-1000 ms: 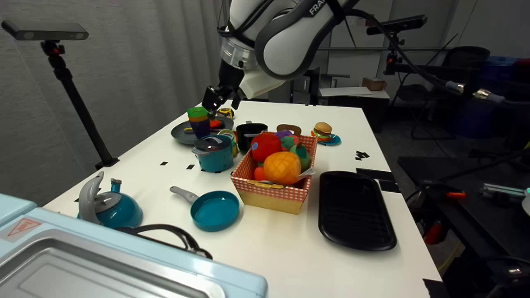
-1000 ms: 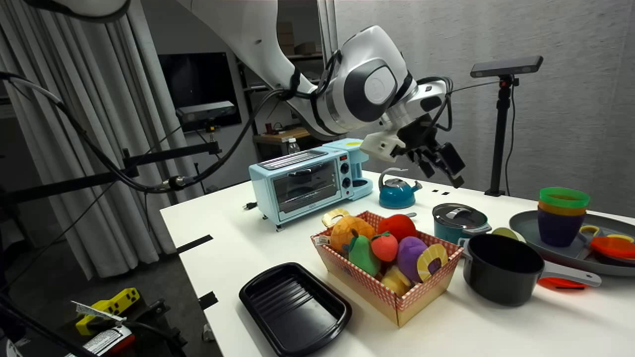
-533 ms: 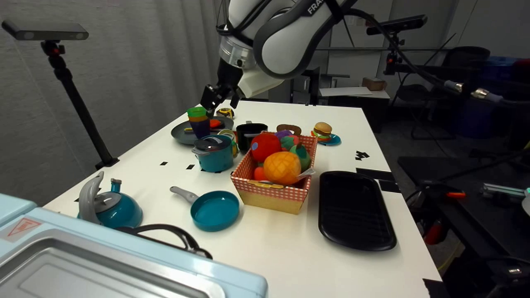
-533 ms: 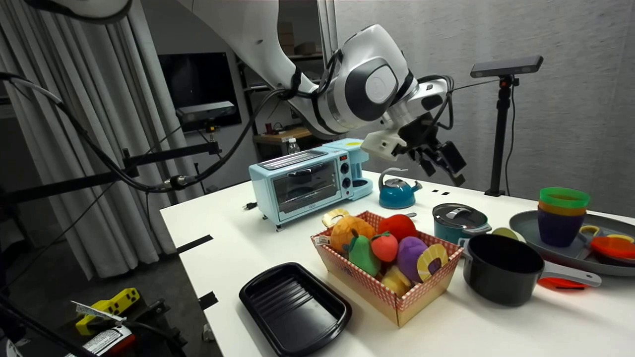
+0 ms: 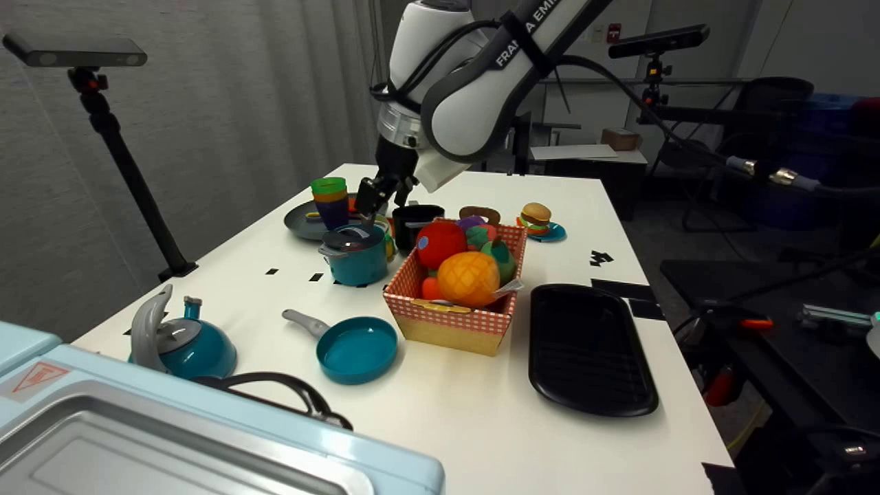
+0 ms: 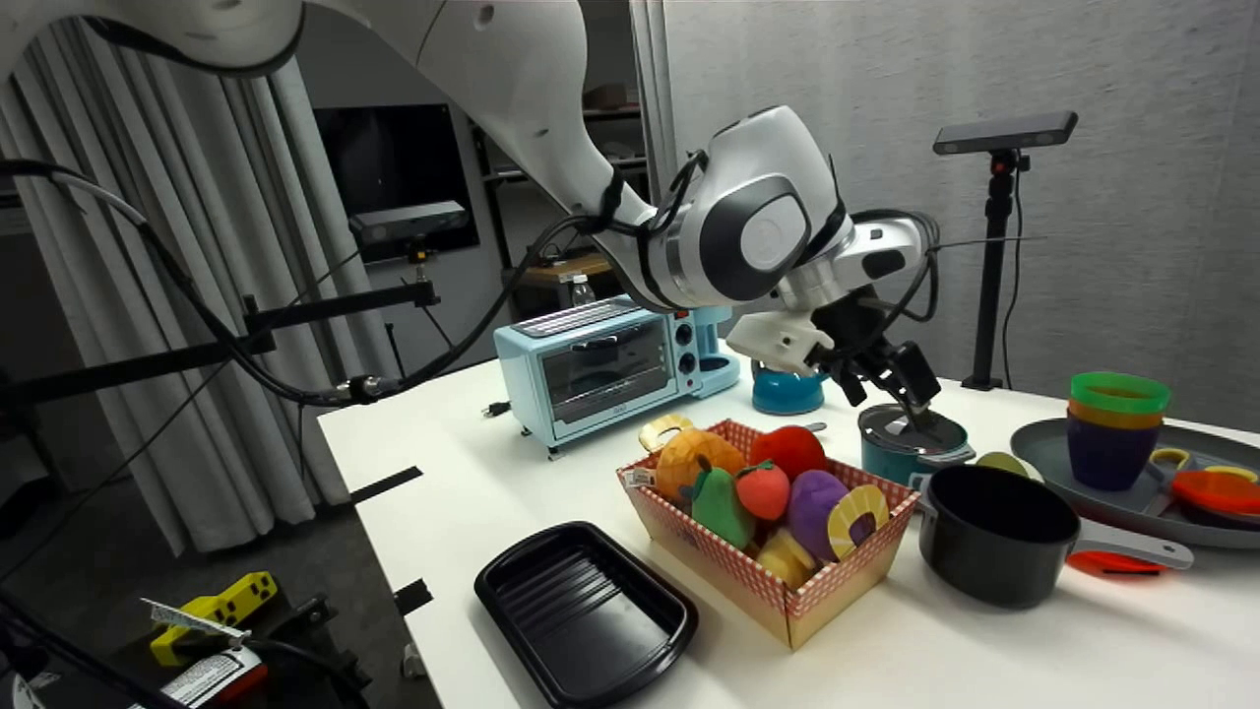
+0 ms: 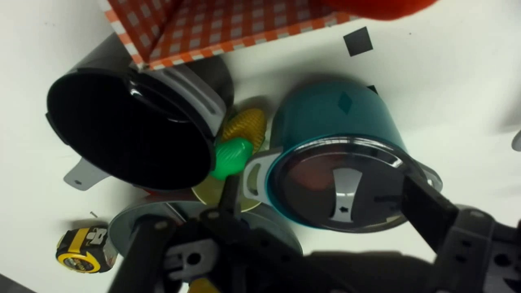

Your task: Remove the lid from the blue pot and put it on the pan

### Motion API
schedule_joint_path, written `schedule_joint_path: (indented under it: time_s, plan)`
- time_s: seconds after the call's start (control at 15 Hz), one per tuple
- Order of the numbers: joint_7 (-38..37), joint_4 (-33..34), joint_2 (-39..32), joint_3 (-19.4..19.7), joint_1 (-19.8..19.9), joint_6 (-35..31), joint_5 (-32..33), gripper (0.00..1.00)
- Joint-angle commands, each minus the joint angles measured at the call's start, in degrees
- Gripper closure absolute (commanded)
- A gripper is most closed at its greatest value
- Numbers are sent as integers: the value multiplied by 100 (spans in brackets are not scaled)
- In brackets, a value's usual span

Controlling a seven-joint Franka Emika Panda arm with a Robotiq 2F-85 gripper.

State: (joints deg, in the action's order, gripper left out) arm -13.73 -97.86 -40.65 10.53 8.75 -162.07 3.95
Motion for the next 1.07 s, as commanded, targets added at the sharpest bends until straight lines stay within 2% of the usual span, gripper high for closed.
schedule_joint_path:
  time_s: [0.0, 0.27, 1.0]
  plan:
    - [748, 442, -311, -408, 397, 57, -339, 0]
    - [955, 768, -517, -421, 377, 1, -335, 0]
    - [522, 1698, -1207, -256, 114, 100, -409, 0]
